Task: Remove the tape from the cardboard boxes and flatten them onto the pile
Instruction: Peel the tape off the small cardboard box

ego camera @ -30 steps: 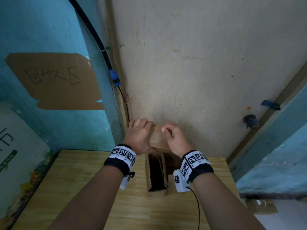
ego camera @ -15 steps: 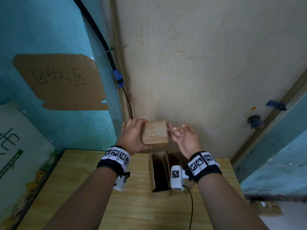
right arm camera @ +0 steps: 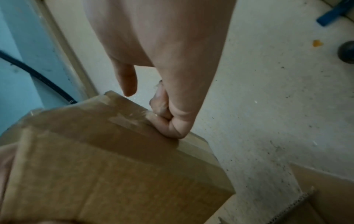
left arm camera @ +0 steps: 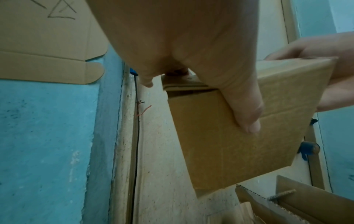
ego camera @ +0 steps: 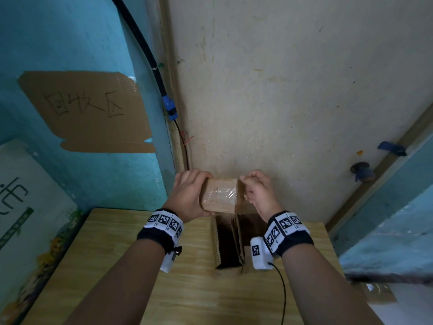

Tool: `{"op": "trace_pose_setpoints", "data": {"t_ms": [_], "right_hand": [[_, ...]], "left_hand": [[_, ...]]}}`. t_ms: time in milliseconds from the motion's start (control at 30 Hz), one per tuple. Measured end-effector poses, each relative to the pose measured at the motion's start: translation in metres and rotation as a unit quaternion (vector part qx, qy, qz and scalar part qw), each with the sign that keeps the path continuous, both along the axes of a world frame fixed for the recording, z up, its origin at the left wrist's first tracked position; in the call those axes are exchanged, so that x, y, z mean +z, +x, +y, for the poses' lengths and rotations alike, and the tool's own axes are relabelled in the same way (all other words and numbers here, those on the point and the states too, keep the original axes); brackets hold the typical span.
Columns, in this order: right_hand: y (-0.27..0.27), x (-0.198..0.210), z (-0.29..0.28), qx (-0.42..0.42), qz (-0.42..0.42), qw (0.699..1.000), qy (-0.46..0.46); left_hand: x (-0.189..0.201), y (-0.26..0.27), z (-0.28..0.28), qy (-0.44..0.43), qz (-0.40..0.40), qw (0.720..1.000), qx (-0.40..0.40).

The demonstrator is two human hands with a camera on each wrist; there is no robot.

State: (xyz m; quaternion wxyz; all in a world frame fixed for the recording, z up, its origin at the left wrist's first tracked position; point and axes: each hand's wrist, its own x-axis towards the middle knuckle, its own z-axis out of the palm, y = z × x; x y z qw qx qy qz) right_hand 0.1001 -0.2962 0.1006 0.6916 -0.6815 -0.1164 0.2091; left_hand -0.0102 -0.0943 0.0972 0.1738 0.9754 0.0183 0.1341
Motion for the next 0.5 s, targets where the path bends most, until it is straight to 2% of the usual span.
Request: {"op": "trace_pose_setpoints", "data": {"t_ms": [167, 333, 433, 500], "right_hand": [[0.000, 0.007, -0.009, 0.000, -0.054, 0.995, -0.088], [0.000, 0.001, -0.013, 0.027, -0.136, 0.968, -0.210], [0.006, -0.005, -0.024, 0.028, -0.143, 0.957, -0.252], [0.011, -0.011, -0.031, 0.021, -0.151, 0.953, -0.261]], "left_hand": [[-0.004, -0.006, 0.005, -0.037, -0.003, 0.999, 0.033], [-0.006, -0.009, 0.011, -0.042, 0.004, 0.998, 0.044], [-0.007, -0.016, 0.024, -0.134, -0.003, 0.986, 0.097], [-0.007, -0.022, 0.029, -0.179, 0.006, 0.980, 0.090]]}}
